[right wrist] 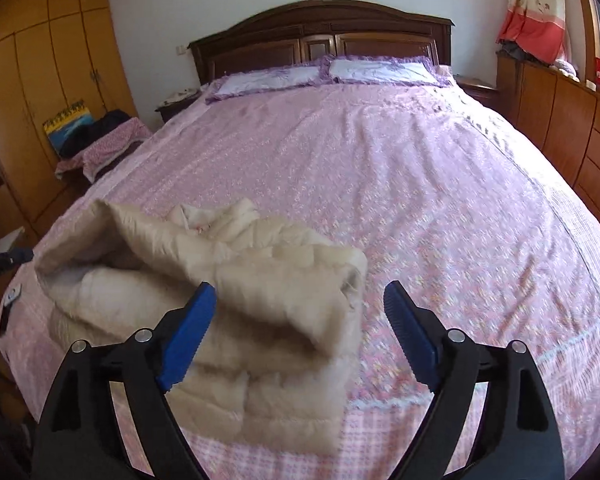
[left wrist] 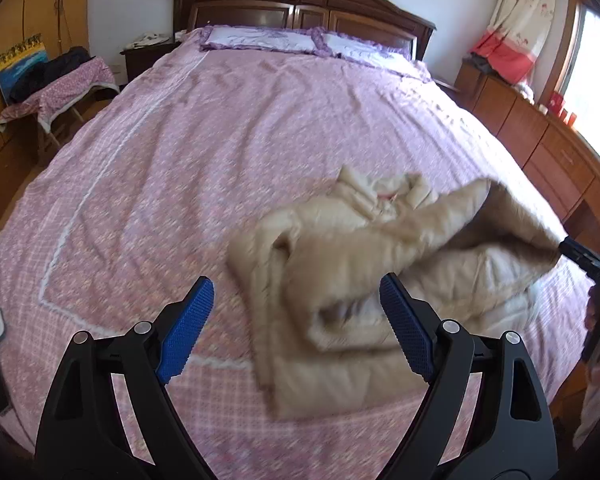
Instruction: Fold large clothes
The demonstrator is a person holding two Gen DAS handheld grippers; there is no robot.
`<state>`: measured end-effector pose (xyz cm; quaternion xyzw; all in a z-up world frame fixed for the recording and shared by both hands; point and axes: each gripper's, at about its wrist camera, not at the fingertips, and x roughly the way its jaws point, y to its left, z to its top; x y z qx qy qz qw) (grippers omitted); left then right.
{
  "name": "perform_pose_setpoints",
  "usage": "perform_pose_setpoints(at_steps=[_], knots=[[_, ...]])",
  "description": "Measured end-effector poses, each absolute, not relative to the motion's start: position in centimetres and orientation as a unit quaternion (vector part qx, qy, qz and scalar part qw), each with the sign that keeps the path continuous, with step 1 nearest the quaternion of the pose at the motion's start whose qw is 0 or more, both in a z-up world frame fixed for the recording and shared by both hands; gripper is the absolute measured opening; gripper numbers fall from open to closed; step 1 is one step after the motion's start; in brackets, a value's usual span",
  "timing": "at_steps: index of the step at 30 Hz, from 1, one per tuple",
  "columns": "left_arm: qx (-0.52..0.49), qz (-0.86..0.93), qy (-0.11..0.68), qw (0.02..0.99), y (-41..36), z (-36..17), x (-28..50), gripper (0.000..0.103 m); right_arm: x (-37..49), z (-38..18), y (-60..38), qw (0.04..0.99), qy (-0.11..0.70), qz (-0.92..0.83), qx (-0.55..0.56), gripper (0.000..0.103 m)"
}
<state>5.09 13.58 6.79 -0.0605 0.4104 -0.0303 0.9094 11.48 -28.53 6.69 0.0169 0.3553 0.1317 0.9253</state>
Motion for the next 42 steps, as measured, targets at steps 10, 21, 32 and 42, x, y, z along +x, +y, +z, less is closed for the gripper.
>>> perform_pose_setpoints(at_steps=[10, 21, 32, 42], knots=[[0.024, -0.043, 0.448, 0.893, 13.1, 2.8, 2.0, 0.084, 9.5, 0.9, -31.6, 0.905, 0.412, 0.099, 0.028, 0.085], [0.089, -0.048, 0.418, 0.903, 10.8, 1.1, 5.9, 0.084, 12.4, -0.7, -29.4, 0.919, 0.379, 0.105, 0.009, 0.085], [-0.009, -0.102, 0.380, 0.919, 12.0, 0.8, 10.8, 0.084, 18.3, -0.7, -27.3, 0.911, 0.384, 0.132, 0.072, 0.085], [-0.187, -0.117, 0.404, 0.888, 14.5, -2.7, 14.8, 0.053, 21.7, -1.1, -27.9, 0.886, 0.416, 0.130, 0.157, 0.083]])
